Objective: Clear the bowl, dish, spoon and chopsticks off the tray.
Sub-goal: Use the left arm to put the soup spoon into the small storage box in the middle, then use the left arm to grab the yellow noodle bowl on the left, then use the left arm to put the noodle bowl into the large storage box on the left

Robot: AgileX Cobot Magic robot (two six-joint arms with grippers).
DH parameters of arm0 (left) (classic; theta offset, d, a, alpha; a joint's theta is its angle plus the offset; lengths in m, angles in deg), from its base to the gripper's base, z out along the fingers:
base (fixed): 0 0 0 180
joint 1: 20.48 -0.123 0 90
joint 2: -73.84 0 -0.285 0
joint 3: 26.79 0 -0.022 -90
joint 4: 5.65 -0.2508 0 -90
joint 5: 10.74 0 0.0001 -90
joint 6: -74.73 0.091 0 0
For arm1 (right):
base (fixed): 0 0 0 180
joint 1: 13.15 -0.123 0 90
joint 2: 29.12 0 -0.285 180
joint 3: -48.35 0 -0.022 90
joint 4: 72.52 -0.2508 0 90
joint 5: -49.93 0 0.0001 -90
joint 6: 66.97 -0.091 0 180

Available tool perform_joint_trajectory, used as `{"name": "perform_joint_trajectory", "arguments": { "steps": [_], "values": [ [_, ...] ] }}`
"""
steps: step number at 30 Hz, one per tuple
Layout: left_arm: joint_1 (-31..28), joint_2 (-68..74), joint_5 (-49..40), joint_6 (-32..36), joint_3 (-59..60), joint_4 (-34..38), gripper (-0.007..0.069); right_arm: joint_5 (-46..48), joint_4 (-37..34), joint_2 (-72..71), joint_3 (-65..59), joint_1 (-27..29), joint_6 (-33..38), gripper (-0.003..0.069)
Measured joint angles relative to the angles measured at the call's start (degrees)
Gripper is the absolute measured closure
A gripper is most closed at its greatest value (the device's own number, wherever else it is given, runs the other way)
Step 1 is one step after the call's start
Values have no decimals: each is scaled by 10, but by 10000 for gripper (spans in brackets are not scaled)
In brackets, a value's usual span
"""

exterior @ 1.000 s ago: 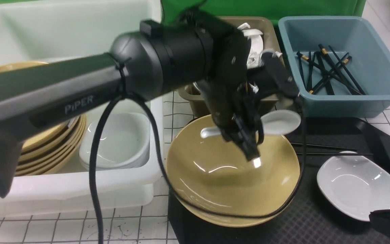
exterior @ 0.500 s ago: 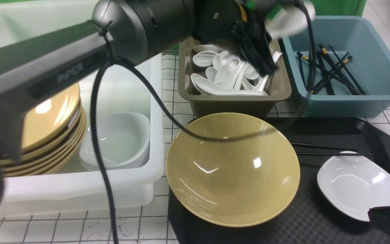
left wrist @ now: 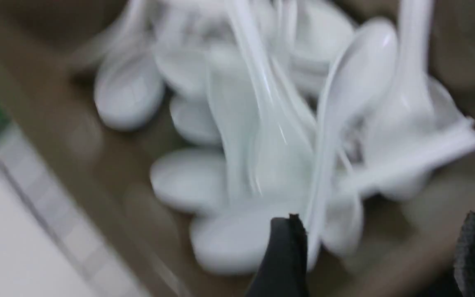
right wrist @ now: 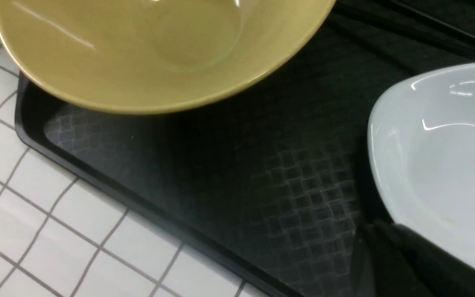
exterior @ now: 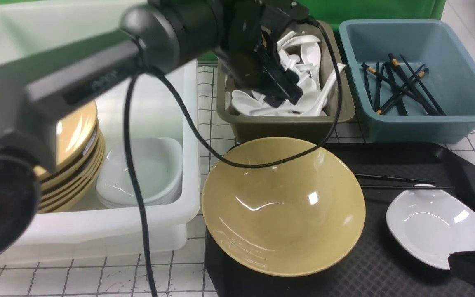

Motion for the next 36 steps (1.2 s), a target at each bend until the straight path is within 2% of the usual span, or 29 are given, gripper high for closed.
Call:
{"name": "perform_joint_trajectory", "arguments": {
  "steps": [1,4,13,16,19,22,23,25,29,33,36],
  "values": [
    [3,-6,-60,-9,-3,3,152,0,0,0,0,0,0,616],
    [6,1,-137,-9,-4,8,149,0,0,0,0,0,0,615],
    [7,69,-149,-1,-4,12,148,-2,-9,0,0,-9,0,612],
    [7,90,-150,21,-4,30,165,-2,-11,0,0,-9,0,612],
    [7,103,-152,87,-4,74,251,-2,-13,0,0,-9,0,612],
    [5,101,-170,154,-9,127,423,-2,-13,0,0,-10,0,611],
    [5,101,-170,157,-10,131,431,-2,-13,0,0,-10,0,611],
    [5,87,-190,169,-21,156,529,-2,-15,0,0,-10,0,608],
    [8,48,-195,192,-24,181,611,-2,-15,0,0,-10,0,605],
    [-4,-24,-192,216,-24,182,619,-2,-15,0,0,-10,0,601],
    [-55,-115,-196,219,-24,208,620,-2,-15,0,0,-11,0,600]
  ]
}}
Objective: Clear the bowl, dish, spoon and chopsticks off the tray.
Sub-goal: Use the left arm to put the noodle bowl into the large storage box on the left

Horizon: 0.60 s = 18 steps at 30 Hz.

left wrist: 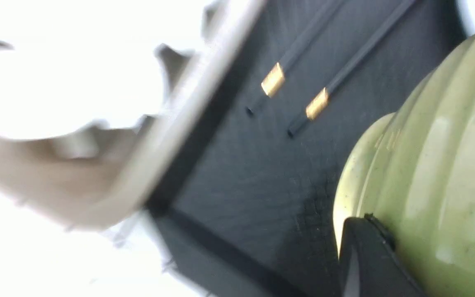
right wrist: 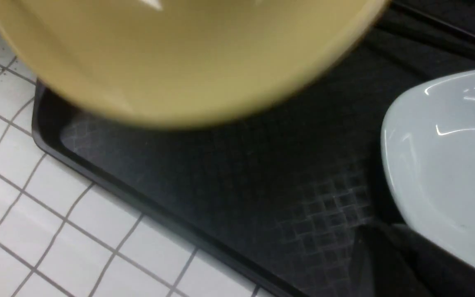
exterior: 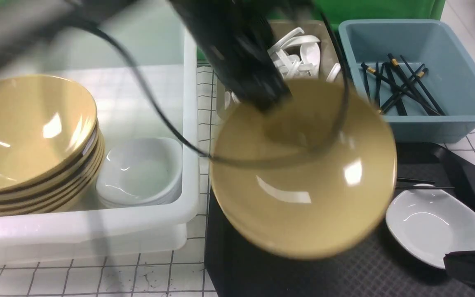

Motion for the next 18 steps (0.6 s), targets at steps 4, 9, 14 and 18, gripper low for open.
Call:
{"name": "perform_joint_trajectory", "arguments": {
  "steps": [4,9,14,18],
  "values": [
    [-191,-129,-8,-27,0,30,621,0,0,0,0,-12,0,594],
    [-458,-199,-7,-85,64,53,621,-2,0,0,0,-19,0,594],
    [-615,-199,-1,-90,157,125,621,-5,0,0,0,-19,0,591],
    [-627,-198,41,-88,226,140,601,-5,0,0,0,-19,0,591]
  ]
}}
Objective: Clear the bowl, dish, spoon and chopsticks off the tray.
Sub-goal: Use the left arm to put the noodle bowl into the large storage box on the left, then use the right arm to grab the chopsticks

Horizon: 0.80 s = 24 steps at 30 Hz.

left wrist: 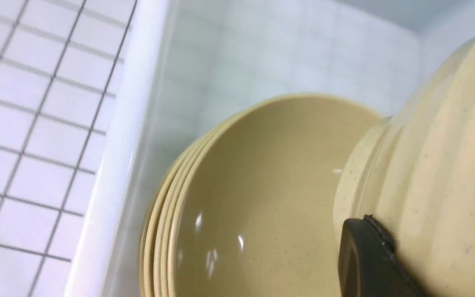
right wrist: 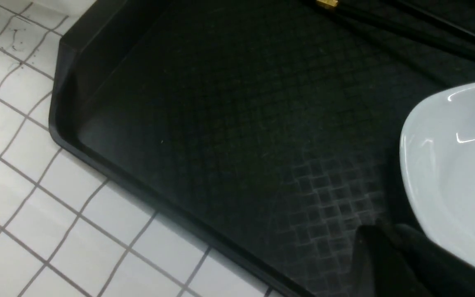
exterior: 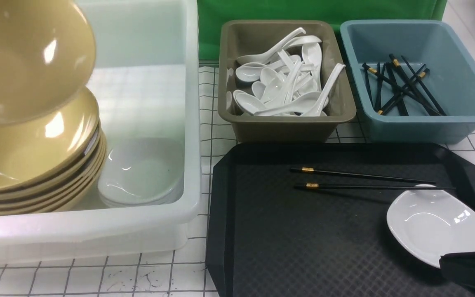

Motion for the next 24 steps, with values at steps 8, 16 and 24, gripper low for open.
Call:
{"name": "perform_joint_trajectory", "arguments": {
  "steps": [8,16,24],
  "values": [
    [11,3,68,-28,88,-59,358,-1,0,0,0,0,0,591],
    [17,-46,72,-130,83,-160,-1,-32,34,0,0,0,-64,585],
    [117,-184,87,-50,76,-39,83,78,312,94,133,0,-325,555]
  ]
}}
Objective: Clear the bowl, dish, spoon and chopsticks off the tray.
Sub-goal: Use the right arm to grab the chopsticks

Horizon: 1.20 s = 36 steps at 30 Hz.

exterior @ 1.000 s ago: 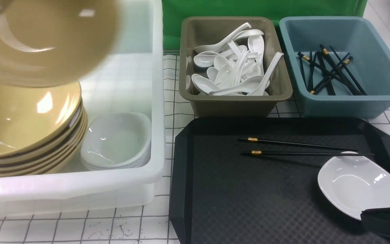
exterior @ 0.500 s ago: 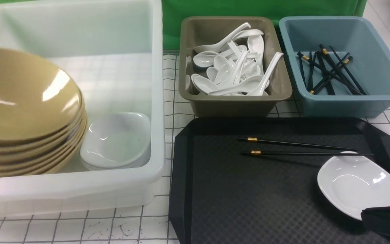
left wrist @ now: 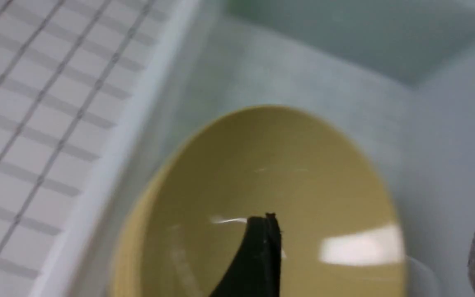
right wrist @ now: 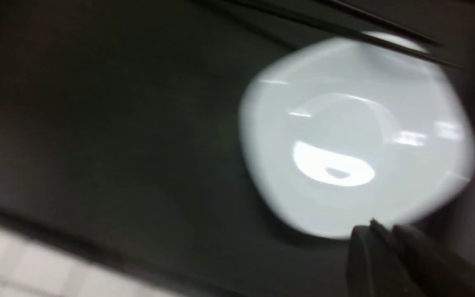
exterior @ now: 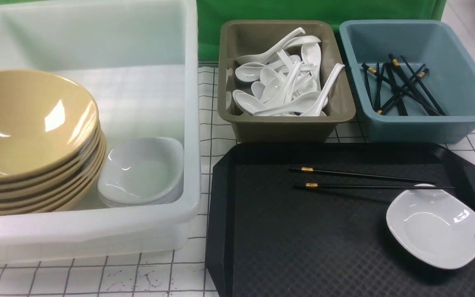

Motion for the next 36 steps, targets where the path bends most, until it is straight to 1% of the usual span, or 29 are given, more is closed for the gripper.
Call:
{"name": "perform_joint_trajectory", "arguments": {
  "steps": [1,2,4,5,7,9,11,12,13,14,18,20,21,22,23,24,25,26,29,31,33,34,36],
  "values": [
    [7,-4,0,7,0,0,99,3,6,10,8,0,-5,551],
    [71,-37,1,31,0,19,183,16,52,54,39,0,-38,528],
    [116,-60,1,42,0,20,248,16,65,85,57,0,-42,504],
    [145,-76,0,49,2,19,295,14,69,106,64,0,-43,484],
    [215,-123,-1,62,17,6,430,3,75,167,88,0,-36,413],
    [259,-163,-7,68,48,-16,536,-6,83,214,107,0,-30,354],
    [290,-198,-14,68,82,-42,592,-11,97,272,133,0,-24,287],
    [296,-210,-17,68,91,-53,605,-11,100,283,138,0,-24,267],
    [309,-241,-25,68,138,-83,623,-11,113,326,156,0,-23,220],
    [314,-256,-27,67,160,-98,629,-10,116,350,166,0,-24,197],
    [317,-323,-26,64,270,-166,632,-8,106,412,197,-3,-21,159],
    [317,-351,-5,63,322,-194,635,-6,78,423,214,-15,4,157],
    [317,-351,-2,62,322,-194,636,-7,78,423,216,-17,4,157],
    [317,-370,38,61,367,-214,637,-14,55,425,232,-38,28,157],
    [317,-378,59,61,387,-220,637,-23,48,425,241,-58,38,157],
    [317,-386,76,61,405,-226,637,-30,45,425,247,-65,45,157],
    [317,-397,117,61,432,-231,637,-46,41,427,259,-90,63,157],
    [317,-403,135,61,448,-233,637,-59,36,431,269,-106,77,157],
    [317,-424,222,61,505,-236,637,-71,33,462,300,-139,124,157],
    [317,-429,242,61,520,-236,637,-70,36,474,309,-142,138,157],
    [317,-440,275,61,549,-236,637,-54,44,518,340,-146,162,157],
    [317,-441,276,61,552,-236,637,-52,45,518,342,-146,163,157],
    [317,-454,291,61,566,-236,638,-20,63,569,376,-146,174,157]
  ]
}}
